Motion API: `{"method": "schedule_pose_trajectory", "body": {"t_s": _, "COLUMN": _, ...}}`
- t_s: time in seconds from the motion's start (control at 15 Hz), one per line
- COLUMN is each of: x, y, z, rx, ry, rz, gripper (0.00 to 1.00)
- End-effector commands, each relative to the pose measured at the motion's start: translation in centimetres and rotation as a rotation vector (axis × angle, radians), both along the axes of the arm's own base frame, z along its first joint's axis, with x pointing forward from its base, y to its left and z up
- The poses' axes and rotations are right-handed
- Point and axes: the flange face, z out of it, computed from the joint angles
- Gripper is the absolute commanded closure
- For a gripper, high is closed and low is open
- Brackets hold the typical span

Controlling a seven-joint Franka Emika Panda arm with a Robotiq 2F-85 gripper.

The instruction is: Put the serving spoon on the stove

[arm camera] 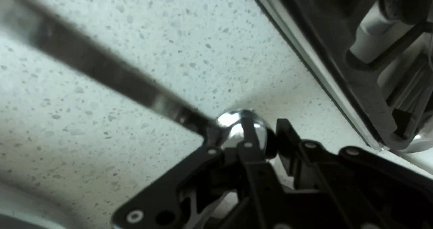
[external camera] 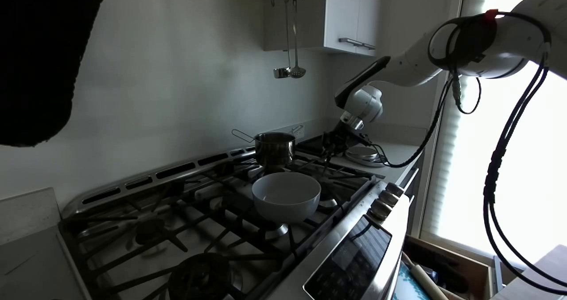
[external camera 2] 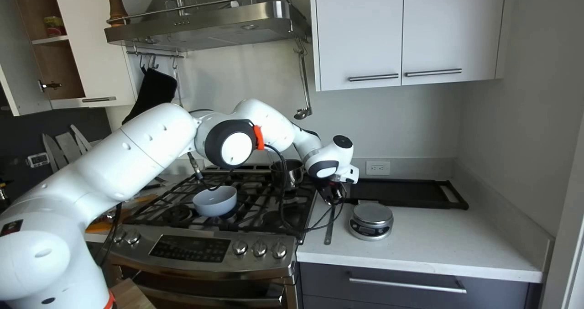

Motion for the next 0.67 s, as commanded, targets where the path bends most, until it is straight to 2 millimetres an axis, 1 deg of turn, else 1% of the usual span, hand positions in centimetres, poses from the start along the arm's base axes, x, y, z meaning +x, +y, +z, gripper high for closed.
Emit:
{"method": "schedule_pose_trajectory", "body": {"t_s": 0.0, "x": -0.2, "y": 0.6, "z": 0.3, "rx": -0.05, "ry": 0.004, "rz": 0.037, "gripper": 0.87}}
{"method": "schedule_pose_trajectory", "body": {"t_s": 0.07, "x": -0.2, "y": 0.7, "z": 0.4, "rx": -0.063, "ry": 0.008, "rz": 0.046, "gripper": 0.87}}
{"method": "schedule_pose_trajectory", "body": {"t_s": 0.13, "x": -0.3, "y": 0.9, "z": 0.4, "rx": -0.08, "ry": 0.02, "rz": 0.057, "gripper": 0.91}}
{"method": "schedule_pose_trajectory", "body": {"t_s": 0.27, "x": -0.4, "y": 1.3, "z": 0.6, "rx": -0.114, "ry": 0.028, "rz": 0.083, "gripper": 0.98}}
{"method": "schedule_pose_trajectory", "body": {"t_s": 0.6, "x": -0.8, "y": 2.1, "z": 1.1, "rx": -0.185, "ry": 0.055, "rz": 0.148, "gripper": 0.98}}
